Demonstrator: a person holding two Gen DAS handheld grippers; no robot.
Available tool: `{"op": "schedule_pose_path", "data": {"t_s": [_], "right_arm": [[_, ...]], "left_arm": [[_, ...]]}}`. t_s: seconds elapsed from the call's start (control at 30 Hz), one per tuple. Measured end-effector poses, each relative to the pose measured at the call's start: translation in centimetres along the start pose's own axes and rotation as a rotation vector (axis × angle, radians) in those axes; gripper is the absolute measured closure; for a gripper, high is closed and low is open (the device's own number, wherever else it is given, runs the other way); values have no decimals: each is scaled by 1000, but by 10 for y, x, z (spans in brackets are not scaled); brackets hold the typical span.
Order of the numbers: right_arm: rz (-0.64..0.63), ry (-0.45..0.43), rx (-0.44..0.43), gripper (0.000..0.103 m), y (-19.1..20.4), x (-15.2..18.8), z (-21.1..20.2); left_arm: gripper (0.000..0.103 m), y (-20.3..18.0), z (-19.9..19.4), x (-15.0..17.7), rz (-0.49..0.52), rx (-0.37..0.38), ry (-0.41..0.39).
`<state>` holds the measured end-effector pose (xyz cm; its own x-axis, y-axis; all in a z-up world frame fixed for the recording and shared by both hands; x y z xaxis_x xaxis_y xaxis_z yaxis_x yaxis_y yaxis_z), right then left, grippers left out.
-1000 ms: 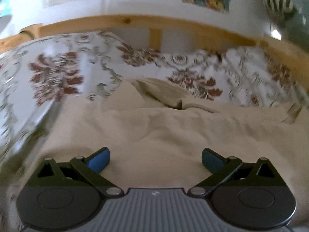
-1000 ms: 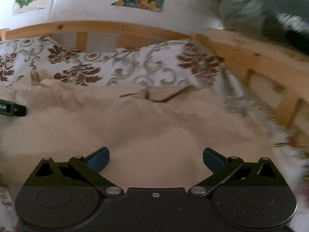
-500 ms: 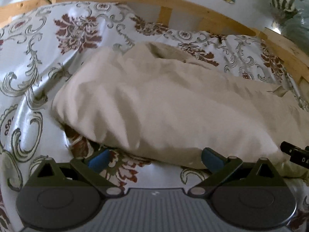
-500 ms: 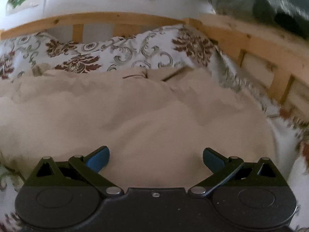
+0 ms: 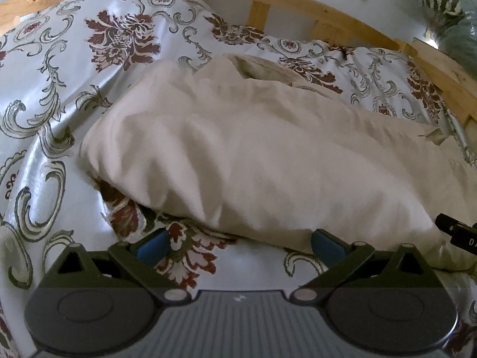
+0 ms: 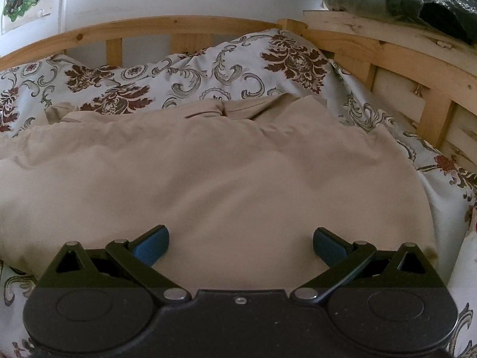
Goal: Fold large clothes
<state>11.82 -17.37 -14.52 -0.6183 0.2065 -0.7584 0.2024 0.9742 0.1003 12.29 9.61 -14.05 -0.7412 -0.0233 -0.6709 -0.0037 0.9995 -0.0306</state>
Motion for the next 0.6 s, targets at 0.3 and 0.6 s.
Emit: {"op": "schedule_pose_path", "data": {"t_s": [0.3,0.6], "right_arm": [[61,6,-10,1,-8,-5,-7],[347,59,-17,1,-42,-10,-17]], "left_arm": [[0,44,0,-6,-274,115,-19],[0,74,8,-9,-357,106,-37]]}}
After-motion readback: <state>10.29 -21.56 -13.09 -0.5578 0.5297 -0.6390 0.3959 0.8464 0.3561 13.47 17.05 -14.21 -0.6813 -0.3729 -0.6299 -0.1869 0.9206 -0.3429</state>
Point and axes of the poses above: each gripper's, at about its wrist camera, not at the fingertips, and z roughly the way its jaws point, y to its left, x to its underside, the point moved 3 cm from there along z, roughly the way its jaws point, and after that the axes turned 13 degrees about z, right-handed, at the moved point
